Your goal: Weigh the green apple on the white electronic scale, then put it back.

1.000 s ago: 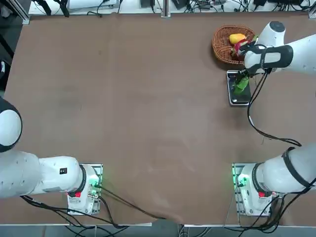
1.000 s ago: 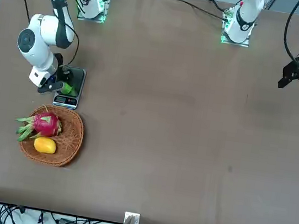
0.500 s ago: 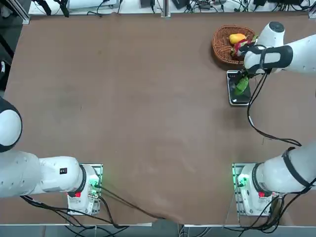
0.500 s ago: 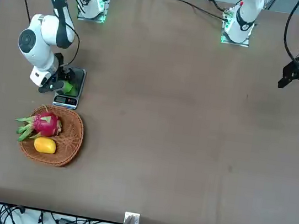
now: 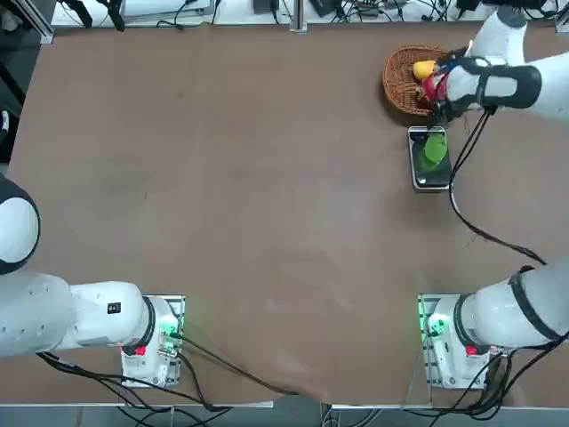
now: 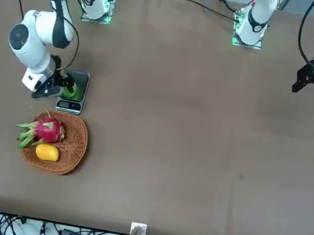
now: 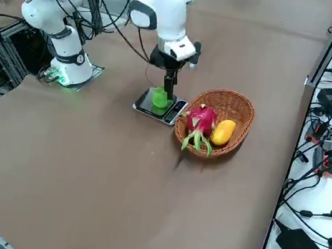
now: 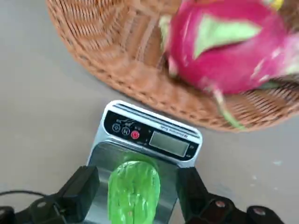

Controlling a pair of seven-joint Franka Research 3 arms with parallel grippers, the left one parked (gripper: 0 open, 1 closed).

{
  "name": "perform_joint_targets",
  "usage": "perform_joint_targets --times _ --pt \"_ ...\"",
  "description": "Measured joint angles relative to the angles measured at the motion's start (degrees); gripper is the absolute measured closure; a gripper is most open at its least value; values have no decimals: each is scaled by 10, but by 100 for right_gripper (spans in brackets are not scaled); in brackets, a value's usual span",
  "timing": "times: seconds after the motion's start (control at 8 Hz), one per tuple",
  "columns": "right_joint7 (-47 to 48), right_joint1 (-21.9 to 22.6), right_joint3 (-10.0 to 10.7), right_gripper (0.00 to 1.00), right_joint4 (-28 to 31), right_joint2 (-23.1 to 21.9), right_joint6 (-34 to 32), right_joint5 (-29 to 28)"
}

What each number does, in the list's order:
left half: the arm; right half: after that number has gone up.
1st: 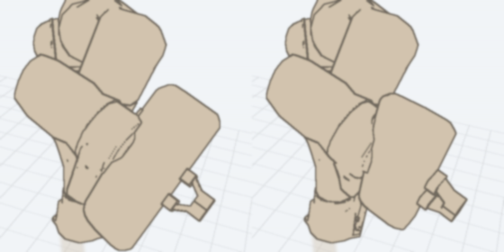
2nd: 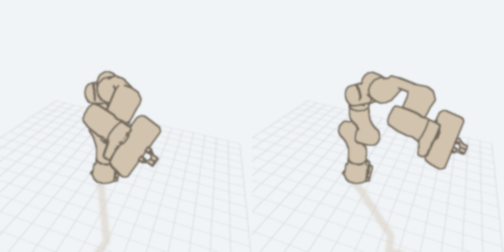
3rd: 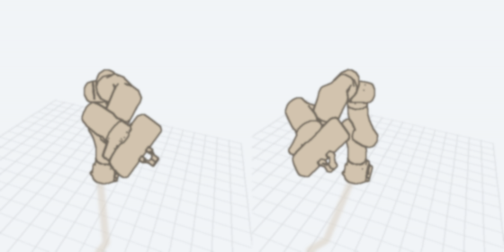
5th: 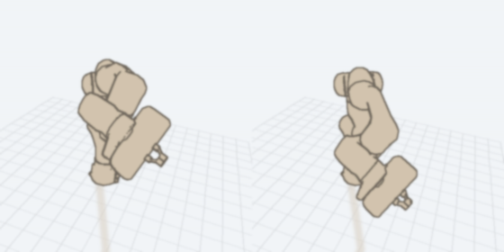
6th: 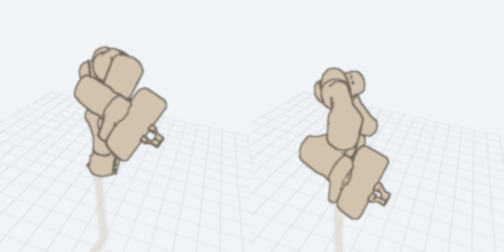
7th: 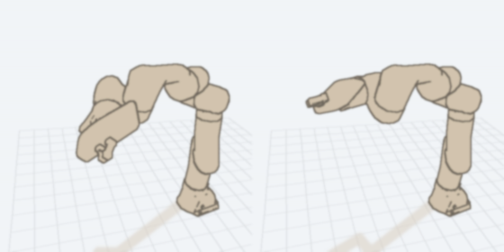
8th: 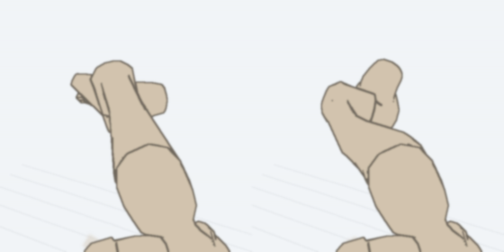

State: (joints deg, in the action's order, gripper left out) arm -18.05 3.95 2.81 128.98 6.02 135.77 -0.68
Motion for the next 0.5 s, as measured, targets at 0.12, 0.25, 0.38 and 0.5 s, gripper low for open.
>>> perform_joint_targets --times 0.12,0.25,0.38,0.5 --pt "4 0 0 0 -40 -5 -56 0" --pt "6 0 0 0 -80 -9 -107 -1" --pt "17 2 0 0 -116 -15 -145 -2" --pt "41 6 -1 0 -143 -23 -174 -2"
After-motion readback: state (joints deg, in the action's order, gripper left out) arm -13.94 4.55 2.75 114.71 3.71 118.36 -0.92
